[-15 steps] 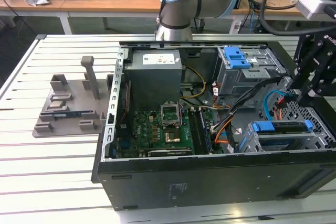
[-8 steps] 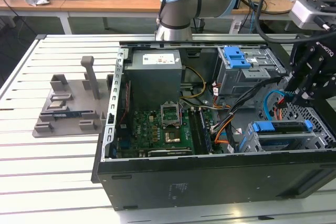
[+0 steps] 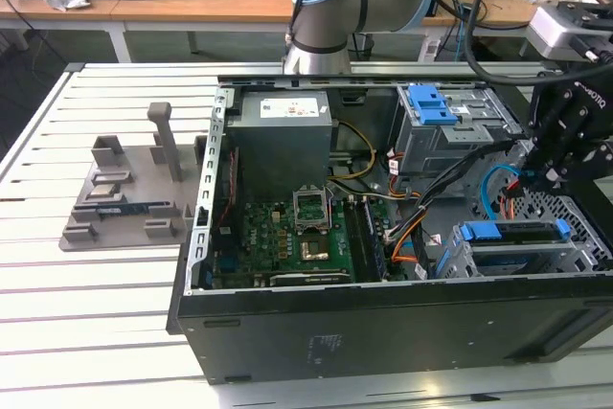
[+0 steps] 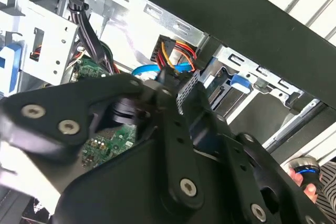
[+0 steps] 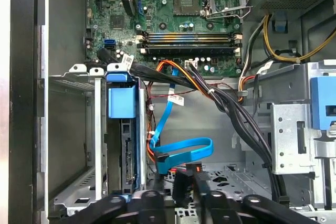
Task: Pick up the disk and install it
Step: 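Insert the first disk wire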
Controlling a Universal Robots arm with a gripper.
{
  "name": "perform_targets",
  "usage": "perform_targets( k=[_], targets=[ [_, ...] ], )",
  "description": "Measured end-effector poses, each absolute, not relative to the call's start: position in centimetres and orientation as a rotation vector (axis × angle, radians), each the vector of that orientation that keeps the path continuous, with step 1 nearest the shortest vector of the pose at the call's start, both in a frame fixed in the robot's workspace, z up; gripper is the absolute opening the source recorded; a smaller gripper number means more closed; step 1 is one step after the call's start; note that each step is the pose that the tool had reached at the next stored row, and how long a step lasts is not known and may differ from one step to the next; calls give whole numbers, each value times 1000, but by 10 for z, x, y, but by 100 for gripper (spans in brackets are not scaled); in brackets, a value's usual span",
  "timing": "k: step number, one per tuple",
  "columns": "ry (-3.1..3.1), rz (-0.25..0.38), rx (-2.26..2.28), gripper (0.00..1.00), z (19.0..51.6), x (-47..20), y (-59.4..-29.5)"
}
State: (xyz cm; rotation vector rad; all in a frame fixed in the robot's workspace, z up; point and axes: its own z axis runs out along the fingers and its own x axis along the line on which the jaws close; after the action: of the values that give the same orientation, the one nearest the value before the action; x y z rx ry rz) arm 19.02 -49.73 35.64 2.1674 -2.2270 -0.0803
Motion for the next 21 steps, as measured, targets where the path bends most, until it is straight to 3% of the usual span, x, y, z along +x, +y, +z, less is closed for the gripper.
perform_targets(
  k=[1,2,3,12,21],
  targets=[
    [-2227,-80,2167,28,356,190,-497],
    [-2227,-80,2167,28,356,190,-497],
    [-2227,-80,2167,17,356,190,-497],
    [-2227,-80,2167,17,356,190,-499],
    [-2227,-80,2167,17,356,186,-525]
  ],
)
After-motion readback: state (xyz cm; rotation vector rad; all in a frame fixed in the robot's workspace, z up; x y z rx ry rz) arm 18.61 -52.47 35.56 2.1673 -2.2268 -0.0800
